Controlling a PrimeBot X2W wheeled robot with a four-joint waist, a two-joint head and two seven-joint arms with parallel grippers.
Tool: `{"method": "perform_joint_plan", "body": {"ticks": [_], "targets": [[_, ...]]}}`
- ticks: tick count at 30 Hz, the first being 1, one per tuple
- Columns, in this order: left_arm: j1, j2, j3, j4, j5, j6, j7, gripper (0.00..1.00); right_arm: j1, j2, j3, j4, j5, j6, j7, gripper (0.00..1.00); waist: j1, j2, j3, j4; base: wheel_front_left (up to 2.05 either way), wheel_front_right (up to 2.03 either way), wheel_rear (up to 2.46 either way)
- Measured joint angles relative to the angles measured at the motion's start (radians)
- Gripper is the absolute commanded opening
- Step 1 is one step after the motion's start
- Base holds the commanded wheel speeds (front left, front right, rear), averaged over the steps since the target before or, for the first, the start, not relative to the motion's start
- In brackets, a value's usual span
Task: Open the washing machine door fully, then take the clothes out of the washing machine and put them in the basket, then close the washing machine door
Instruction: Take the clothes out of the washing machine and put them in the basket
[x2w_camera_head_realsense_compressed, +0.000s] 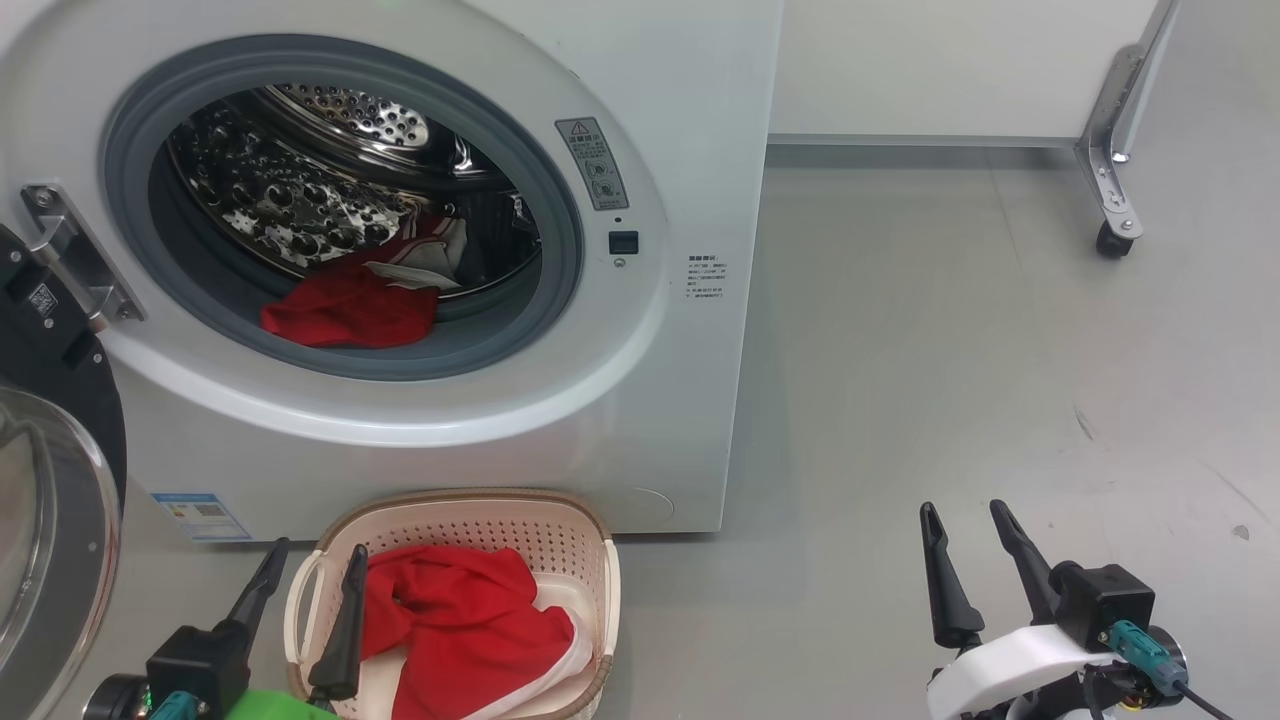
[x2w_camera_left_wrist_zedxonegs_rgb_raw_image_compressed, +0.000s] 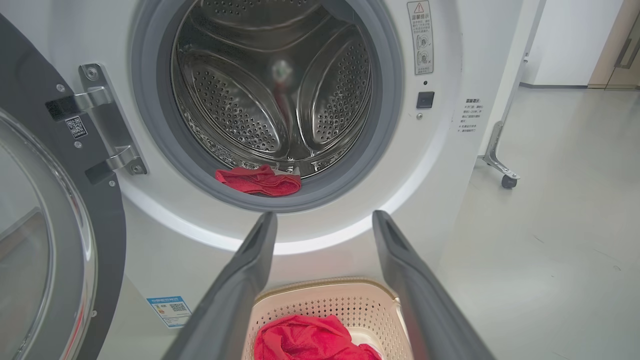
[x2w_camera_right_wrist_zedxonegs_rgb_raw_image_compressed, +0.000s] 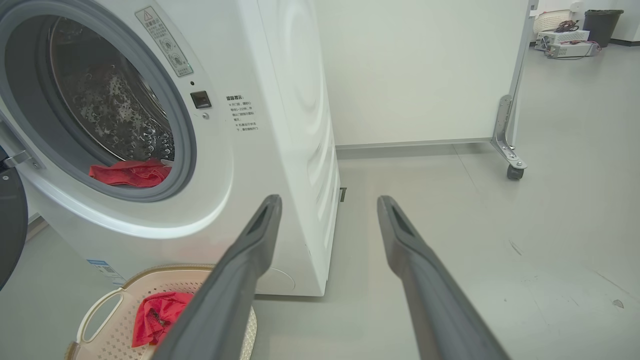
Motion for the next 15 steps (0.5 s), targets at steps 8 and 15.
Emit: {"method": "perform_joint_plan", "body": {"ticks": [8, 15], "targets": [[0.003, -0.004, 0.006, -0.006, 0.003, 0.000, 0.000, 1.00, 0.004, 0.001, -0.002, -0.001, -0.002, 0.001, 0.000, 1.00, 0.0000, 0.0000, 0.007, 0.000, 0.00, 0.00, 0.00], [0.003, -0.005, 0.015, -0.016, 0.003, 0.000, 0.000, 1.00, 0.004, 0.004, -0.001, -0.013, -0.007, 0.001, 0.000, 1.00, 0.0000, 0.0000, 0.028, -0.004, 0.00, 0.00, 0.00]]}}
